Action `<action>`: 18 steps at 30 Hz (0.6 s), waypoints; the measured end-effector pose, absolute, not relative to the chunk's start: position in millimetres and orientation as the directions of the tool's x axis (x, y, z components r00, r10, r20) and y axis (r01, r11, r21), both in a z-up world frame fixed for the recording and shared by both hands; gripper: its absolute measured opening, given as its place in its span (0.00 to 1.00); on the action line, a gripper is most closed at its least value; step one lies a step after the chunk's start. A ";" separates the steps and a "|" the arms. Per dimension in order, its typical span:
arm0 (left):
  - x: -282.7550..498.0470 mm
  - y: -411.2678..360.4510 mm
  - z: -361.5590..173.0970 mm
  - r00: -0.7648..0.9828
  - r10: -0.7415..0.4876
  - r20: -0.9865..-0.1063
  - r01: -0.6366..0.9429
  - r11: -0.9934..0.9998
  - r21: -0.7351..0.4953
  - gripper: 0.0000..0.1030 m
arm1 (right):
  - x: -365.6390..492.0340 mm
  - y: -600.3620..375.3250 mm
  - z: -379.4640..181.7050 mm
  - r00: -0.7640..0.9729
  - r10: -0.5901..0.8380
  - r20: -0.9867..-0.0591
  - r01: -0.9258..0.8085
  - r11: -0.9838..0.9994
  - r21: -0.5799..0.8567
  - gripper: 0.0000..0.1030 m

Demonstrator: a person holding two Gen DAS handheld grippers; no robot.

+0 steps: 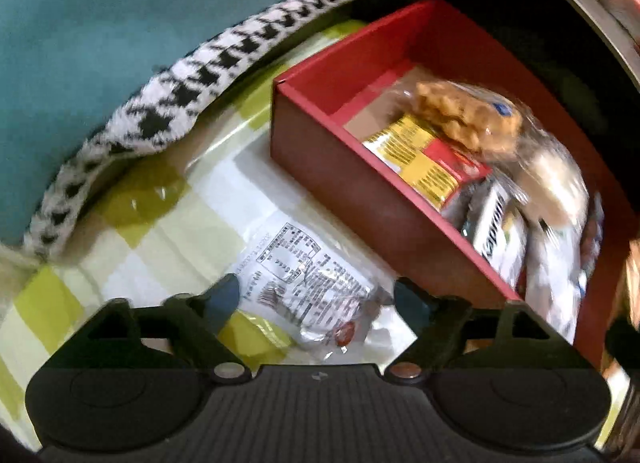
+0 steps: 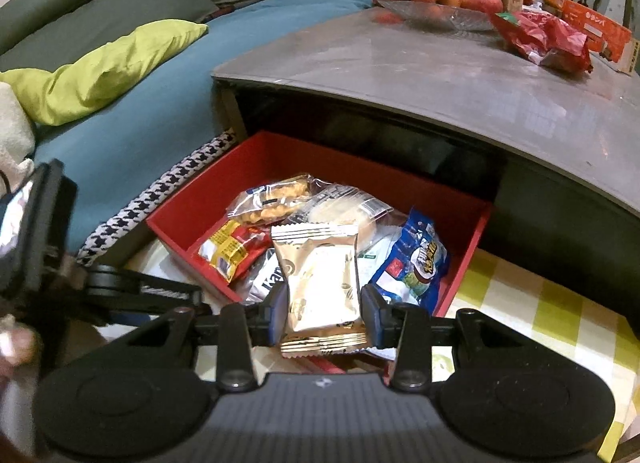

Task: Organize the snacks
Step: 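Lower the gold packet into the red box while the left tool holds the white sachet above it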

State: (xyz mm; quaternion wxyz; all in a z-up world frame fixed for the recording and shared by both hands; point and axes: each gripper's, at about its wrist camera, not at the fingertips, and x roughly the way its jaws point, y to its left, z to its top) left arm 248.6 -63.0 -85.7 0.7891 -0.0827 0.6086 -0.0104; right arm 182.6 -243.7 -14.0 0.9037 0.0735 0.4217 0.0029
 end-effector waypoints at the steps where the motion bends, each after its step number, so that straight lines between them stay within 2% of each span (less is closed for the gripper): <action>1: 249.5 -65.0 -87.5 0.265 -0.105 -0.959 -0.106 0.985 -0.137 0.91 | 182.4 -244.6 -13.6 0.644 0.073 -0.761 0.057 0.988 0.143 0.49; 4: 252.7 -69.6 -91.9 0.255 -0.065 -0.965 -0.122 0.988 -0.099 0.91 | 178.6 -245.6 -9.9 0.647 0.090 -0.757 0.045 0.987 0.155 0.49; 8: 246.7 -61.5 -95.2 0.252 -0.041 -0.967 -0.023 0.999 -0.048 0.85 | 172.7 -247.4 -5.1 0.652 0.099 -0.752 0.041 0.985 0.165 0.49; 13: 211.1 -44.4 -92.8 0.216 -0.032 -0.976 0.152 0.988 0.001 0.73 | 165.3 -242.9 0.7 0.661 0.110 -0.742 0.018 0.987 0.162 0.49; 14: 205.0 -41.3 -90.5 0.219 -0.037 -0.975 0.176 0.984 0.003 0.67 | 164.4 -241.7 1.1 0.661 0.113 -0.742 0.013 0.987 0.162 0.49; 15: 201.9 -36.5 -87.3 0.223 -0.047 -0.974 0.171 0.985 -0.009 0.64 | 163.5 -239.9 1.4 0.661 0.115 -0.741 0.009 0.987 0.160 0.49; 18: 209.1 -27.5 -75.6 0.248 -0.117 -0.962 0.121 0.989 -0.089 0.74 | 161.4 -235.7 0.9 0.660 0.119 -0.742 0.001 0.987 0.158 0.49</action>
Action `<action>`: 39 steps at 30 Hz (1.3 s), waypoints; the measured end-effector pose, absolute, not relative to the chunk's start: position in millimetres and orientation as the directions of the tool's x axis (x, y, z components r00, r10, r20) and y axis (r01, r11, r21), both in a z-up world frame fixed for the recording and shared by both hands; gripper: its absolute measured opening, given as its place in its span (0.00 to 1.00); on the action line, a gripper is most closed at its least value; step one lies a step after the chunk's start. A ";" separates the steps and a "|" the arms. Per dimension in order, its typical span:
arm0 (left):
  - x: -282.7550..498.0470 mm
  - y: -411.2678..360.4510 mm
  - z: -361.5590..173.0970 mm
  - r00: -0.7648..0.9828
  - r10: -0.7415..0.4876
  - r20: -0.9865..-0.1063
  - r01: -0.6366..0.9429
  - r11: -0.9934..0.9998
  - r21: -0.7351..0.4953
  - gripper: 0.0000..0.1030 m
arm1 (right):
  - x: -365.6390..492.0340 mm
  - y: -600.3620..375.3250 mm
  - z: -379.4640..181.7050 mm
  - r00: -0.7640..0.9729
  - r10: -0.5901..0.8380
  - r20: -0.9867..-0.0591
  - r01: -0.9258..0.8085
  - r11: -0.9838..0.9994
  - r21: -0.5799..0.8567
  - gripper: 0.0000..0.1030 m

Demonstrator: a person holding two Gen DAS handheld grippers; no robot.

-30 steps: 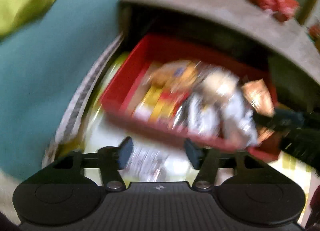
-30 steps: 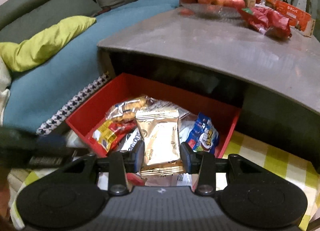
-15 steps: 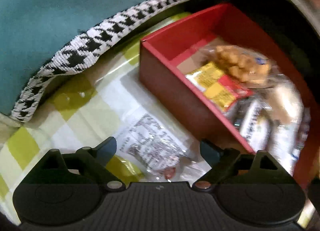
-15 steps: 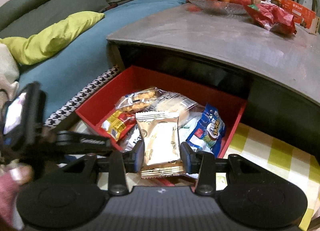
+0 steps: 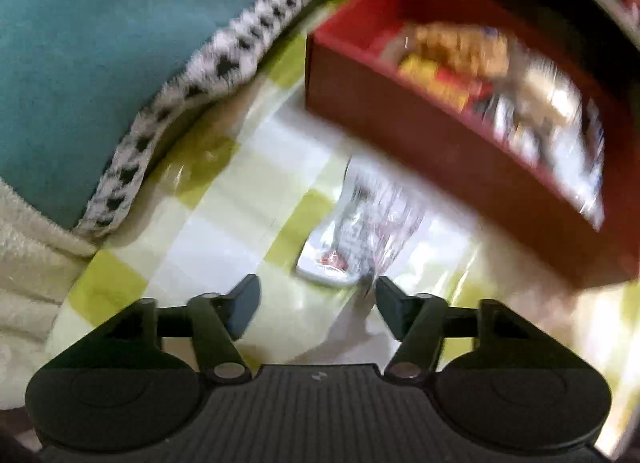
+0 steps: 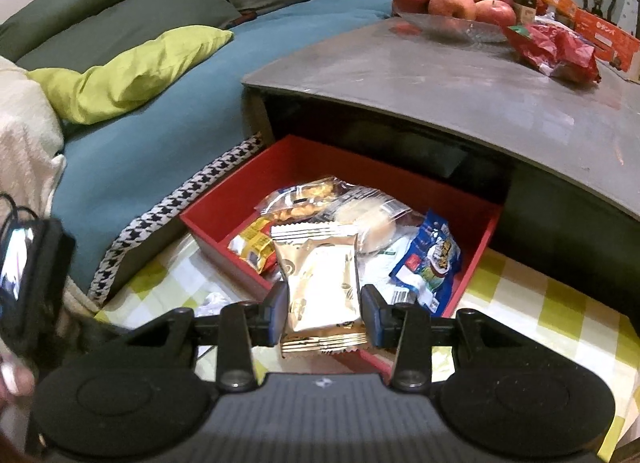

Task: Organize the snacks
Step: 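Lower the gold packet into the red box while the left tool holds the white sachet above it, then open both tools to drop the gold packet and white sachet into the red box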

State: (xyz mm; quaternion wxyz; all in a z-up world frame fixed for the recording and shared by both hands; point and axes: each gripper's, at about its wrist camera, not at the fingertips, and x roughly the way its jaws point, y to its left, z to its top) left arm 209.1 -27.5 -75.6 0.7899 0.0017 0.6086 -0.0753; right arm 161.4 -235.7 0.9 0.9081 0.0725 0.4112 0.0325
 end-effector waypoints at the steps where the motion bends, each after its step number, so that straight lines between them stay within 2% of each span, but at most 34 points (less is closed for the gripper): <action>1: 211.7 -30.7 -72.4 0.265 -0.118 -0.957 0.119 0.989 -0.089 0.78 | 160.4 -234.8 1.0 0.660 0.119 -0.742 0.000 0.987 0.158 0.49; 3: 219.2 -41.7 -70.2 0.289 -0.116 -0.950 0.140 0.987 -0.078 0.84 | 158.8 -234.7 1.5 0.661 0.118 -0.741 -0.001 0.988 0.156 0.49; 9: 237.0 -70.0 -91.0 0.223 -0.106 -0.969 0.202 0.978 -0.060 0.84 | 160.4 -243.6 0.8 0.661 0.109 -0.742 0.022 0.986 0.165 0.49; 10: 234.7 -70.7 -97.7 0.212 -0.093 -0.973 0.198 0.979 -0.051 0.81 | 161.1 -244.3 0.6 0.661 0.109 -0.743 0.023 0.986 0.166 0.49; 12: 229.7 -71.7 -100.0 0.234 -0.087 -0.968 0.211 0.977 -0.037 0.80 | 161.8 -244.6 0.5 0.661 0.108 -0.743 0.024 0.986 0.165 0.49; 14: 228.4 -67.6 -97.7 0.240 -0.082 -0.967 0.213 0.977 -0.030 0.66 | 161.7 -244.7 0.5 0.661 0.107 -0.743 0.026 0.986 0.165 0.49; 15: 227.9 -62.1 -95.5 0.230 -0.096 -0.968 0.206 0.977 -0.048 0.64 | 161.7 -244.8 0.4 0.661 0.105 -0.743 0.027 0.986 0.164 0.49; 21: 229.1 -35.2 -87.2 0.215 -0.143 -0.966 0.177 0.979 -0.105 0.62 | 163.4 -240.6 -1.8 0.659 0.103 -0.745 0.024 0.987 0.158 0.49; 39: 202.6 -31.7 27.0 0.357 -0.327 -0.875 0.263 0.934 -0.241 0.62 | 166.0 -245.2 -0.1 0.672 0.092 -0.735 0.048 0.985 0.167 0.49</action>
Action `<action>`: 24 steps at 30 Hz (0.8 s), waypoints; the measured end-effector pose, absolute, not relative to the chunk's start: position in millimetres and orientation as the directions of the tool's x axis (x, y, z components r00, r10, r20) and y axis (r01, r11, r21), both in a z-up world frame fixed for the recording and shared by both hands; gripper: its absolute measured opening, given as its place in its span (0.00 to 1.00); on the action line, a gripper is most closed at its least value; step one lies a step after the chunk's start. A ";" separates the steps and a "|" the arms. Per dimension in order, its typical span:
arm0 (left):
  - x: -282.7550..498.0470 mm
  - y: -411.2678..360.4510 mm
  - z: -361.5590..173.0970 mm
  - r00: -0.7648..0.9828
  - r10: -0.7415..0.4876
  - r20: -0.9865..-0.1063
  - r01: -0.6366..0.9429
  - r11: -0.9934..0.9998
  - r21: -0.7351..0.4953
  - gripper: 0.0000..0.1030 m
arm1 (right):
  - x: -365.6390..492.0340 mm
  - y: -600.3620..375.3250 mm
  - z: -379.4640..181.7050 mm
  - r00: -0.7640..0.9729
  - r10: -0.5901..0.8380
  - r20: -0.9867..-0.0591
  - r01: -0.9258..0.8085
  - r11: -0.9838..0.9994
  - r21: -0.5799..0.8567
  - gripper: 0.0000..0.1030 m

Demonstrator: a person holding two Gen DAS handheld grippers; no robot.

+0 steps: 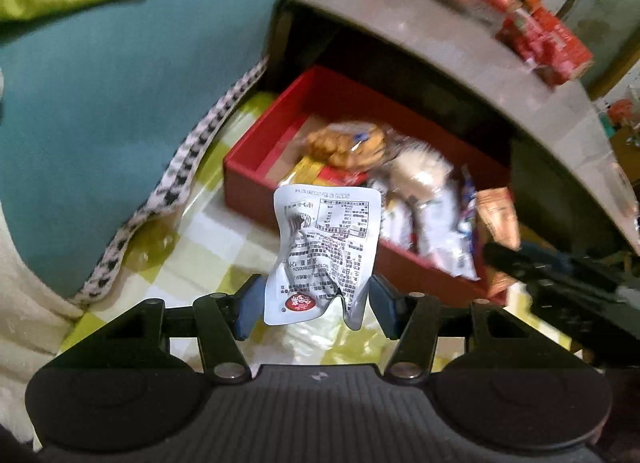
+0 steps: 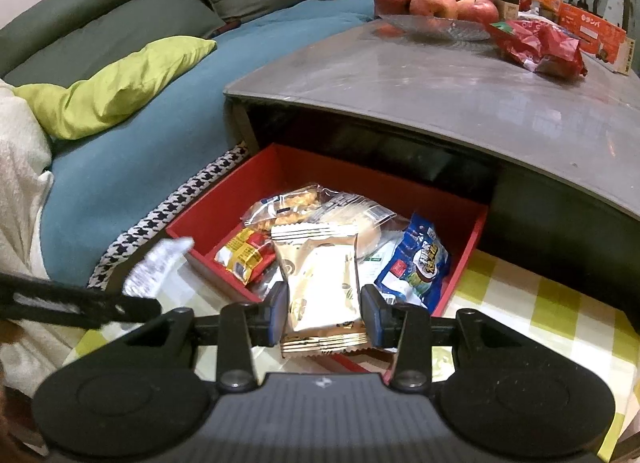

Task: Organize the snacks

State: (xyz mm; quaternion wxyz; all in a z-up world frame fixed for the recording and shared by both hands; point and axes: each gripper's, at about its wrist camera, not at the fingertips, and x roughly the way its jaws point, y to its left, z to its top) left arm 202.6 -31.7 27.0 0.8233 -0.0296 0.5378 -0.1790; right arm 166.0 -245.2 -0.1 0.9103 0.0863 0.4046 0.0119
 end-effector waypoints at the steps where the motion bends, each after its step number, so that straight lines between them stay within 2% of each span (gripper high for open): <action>1: 204.6 -35.9 29.8 0.362 -0.333 -0.871 0.268 0.932 -0.245 0.62 | 167.1 -245.9 -0.4 0.673 0.090 -0.734 0.052 0.984 0.168 0.49; 6: 228.4 -67.6 30.6 0.385 -0.343 -0.857 0.290 0.926 -0.241 0.62 | 175.8 -251.1 -2.9 0.679 0.086 -0.729 0.073 0.980 0.184 0.49; 15: 270.8 -106.4 -4.0 0.395 -0.294 -0.871 0.302 0.936 -0.179 0.63 | 203.5 -260.4 -21.5 0.673 0.083 -0.735 0.097 0.975 0.199 0.49; 18: 274.1 -111.6 -10.4 0.400 -0.275 -0.874 0.313 0.937 -0.151 0.59 | 209.8 -260.6 -30.3 0.659 0.088 -0.747 0.092 0.976 0.196 0.50; 21: 272.7 -112.2 -12.9 0.407 -0.267 -0.873 0.321 0.937 -0.137 0.68 | 212.1 -257.1 -33.5 0.656 0.087 -0.750 0.081 0.979 0.184 0.54; 24: 269.7 -109.4 -14.2 0.408 -0.260 -0.875 0.320 0.938 -0.129 0.71 | 211.4 -256.0 -33.7 0.653 0.085 -0.752 0.086 0.979 0.185 0.56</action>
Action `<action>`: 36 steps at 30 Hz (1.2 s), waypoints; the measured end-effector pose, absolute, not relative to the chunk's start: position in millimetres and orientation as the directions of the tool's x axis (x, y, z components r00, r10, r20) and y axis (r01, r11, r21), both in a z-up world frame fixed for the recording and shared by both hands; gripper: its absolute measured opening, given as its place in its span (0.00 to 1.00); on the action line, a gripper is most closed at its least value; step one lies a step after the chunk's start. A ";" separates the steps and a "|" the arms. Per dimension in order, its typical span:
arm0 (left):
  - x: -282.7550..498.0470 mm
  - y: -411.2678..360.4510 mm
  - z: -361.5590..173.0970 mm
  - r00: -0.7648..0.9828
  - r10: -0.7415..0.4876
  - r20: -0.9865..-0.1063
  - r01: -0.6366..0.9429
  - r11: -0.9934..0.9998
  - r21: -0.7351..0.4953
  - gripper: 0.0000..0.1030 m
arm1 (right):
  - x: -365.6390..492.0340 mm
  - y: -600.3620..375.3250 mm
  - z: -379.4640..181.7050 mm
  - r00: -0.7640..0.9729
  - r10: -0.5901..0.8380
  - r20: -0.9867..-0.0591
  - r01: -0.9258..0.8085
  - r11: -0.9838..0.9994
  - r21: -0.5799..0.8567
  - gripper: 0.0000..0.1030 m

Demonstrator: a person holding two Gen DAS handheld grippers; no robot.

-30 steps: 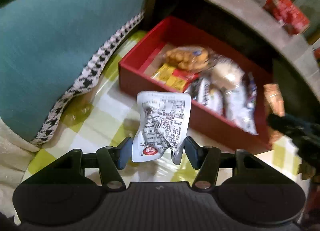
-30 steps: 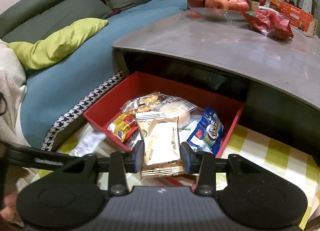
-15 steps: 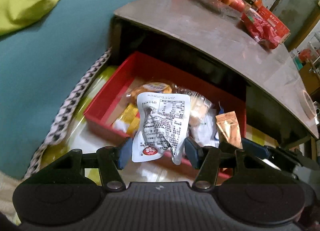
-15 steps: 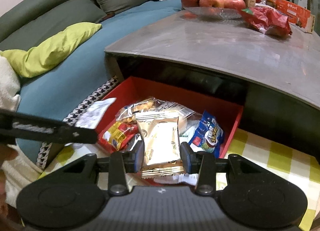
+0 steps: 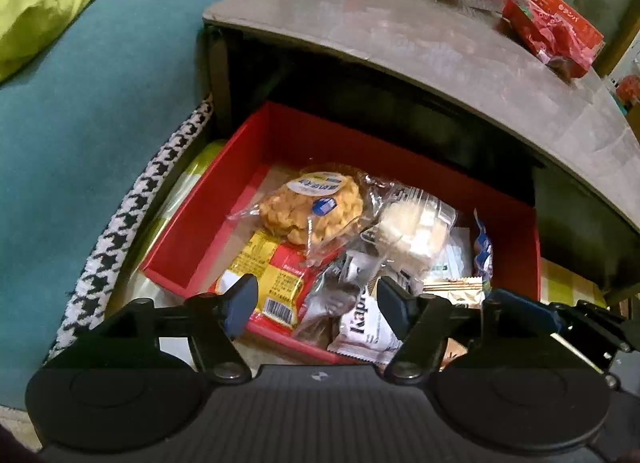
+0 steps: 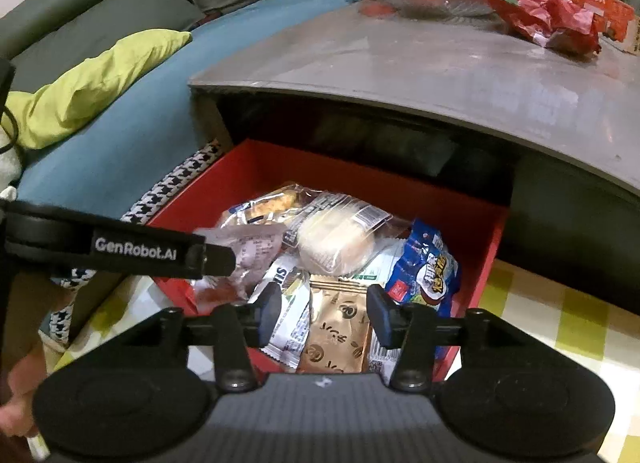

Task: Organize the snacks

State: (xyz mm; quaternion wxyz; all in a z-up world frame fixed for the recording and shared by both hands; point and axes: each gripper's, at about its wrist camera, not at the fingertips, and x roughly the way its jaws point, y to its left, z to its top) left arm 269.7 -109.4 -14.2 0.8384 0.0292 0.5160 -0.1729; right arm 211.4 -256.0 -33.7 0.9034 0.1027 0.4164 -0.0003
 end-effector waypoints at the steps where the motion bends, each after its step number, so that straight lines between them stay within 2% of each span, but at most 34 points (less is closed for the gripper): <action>1: 267.7 -108.7 -13.5 0.414 -0.249 -0.875 0.319 0.940 -0.117 0.72 | 210.3 -256.3 -33.6 0.653 0.080 -0.753 0.089 0.980 0.181 0.56; 8: 249.0 -96.8 5.6 0.480 -0.211 -0.852 0.297 0.952 -0.069 0.78 | 195.0 -263.3 -19.2 0.676 0.043 -0.736 0.127 0.977 0.173 0.57; 10: 241.6 -94.6 13.2 0.496 -0.209 -0.843 0.293 0.954 -0.065 0.84 | 187.9 -263.4 -12.3 0.686 0.040 -0.726 0.131 0.975 0.178 0.57; 18: 196.2 -81.5 39.4 0.573 -0.221 -0.789 0.283 0.957 -0.062 0.86 | 149.0 -252.2 13.7 0.725 0.020 -0.689 0.124 0.980 0.159 0.58; 22: 176.5 -70.1 52.2 0.604 -0.237 -0.761 0.272 0.959 -0.083 0.94 | 121.8 -248.4 23.4 0.739 0.023 -0.674 0.131 0.976 0.177 0.59; 27: 144.5 -62.5 63.8 0.683 -0.191 -0.705 0.271 0.963 0.002 1.00 | 92.3 -238.0 30.1 0.752 0.010 -0.659 0.146 0.973 0.181 0.61; 36: 116.3 -50.9 42.5 0.601 -0.231 -0.765 0.305 0.951 -0.047 1.00 | 56.3 -220.9 17.7 0.720 -0.024 -0.693 0.178 0.972 0.151 0.62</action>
